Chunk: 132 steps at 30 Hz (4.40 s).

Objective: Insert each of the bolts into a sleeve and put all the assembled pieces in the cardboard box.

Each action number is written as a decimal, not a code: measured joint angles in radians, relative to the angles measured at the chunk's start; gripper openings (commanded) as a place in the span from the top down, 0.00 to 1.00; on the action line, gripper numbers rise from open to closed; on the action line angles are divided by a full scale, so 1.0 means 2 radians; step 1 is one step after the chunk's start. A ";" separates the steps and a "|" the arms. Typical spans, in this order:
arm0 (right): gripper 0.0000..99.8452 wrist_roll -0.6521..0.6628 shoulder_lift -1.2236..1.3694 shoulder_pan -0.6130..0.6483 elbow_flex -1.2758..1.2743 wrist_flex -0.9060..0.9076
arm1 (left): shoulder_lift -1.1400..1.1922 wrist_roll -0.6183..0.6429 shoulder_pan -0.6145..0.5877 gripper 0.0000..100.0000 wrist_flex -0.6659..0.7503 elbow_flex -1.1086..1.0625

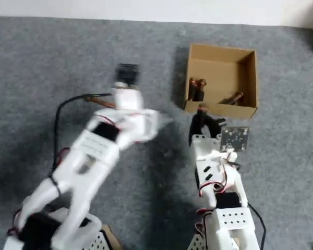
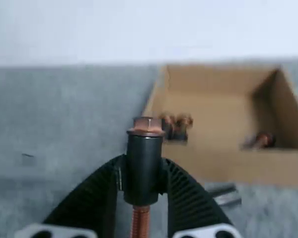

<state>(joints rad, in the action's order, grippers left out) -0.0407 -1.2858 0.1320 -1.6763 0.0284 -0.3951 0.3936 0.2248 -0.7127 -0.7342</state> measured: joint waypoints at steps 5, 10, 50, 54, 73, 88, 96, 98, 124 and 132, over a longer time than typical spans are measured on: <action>1.00 0.000 0.000 -0.003 0.011 0.108 | -0.002 0.000 -0.055 0.78 -0.072 0.001; 1.00 0.000 0.001 -0.003 0.047 0.154 | -0.002 0.000 -0.078 0.78 -0.093 -0.010; 1.00 0.000 0.736 -0.067 0.743 0.232 | -0.002 -0.002 -0.121 0.78 0.095 -0.139; 1.00 0.000 0.782 -0.081 0.769 0.232 | -0.002 -0.002 -0.121 0.78 0.095 -0.139; 0.72 -0.101 0.818 -0.098 0.857 0.356 | -0.002 -0.002 -0.121 0.78 0.095 -0.139; 0.72 -0.360 0.818 -0.099 1.082 0.727 | -0.002 -0.002 -0.121 0.78 0.095 -0.139; 0.76 -0.438 0.819 -0.091 1.094 0.816 | -0.002 -0.002 -0.121 0.78 0.095 -0.139; 0.79 -0.443 0.828 -0.088 1.089 0.819 | -0.002 -0.002 -0.121 0.78 0.095 -0.139; 0.80 -0.445 0.965 -0.086 1.033 0.686 | -0.002 -0.002 -0.121 0.78 0.095 -0.139; 0.80 -0.445 1.009 -0.099 1.033 0.642 | -0.002 -0.002 -0.121 0.78 0.095 -0.139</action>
<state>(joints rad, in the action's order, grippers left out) -0.9306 0.7319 -0.0660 0.3905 1.3126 -0.3982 0.3905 -0.0176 -0.5224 -1.0119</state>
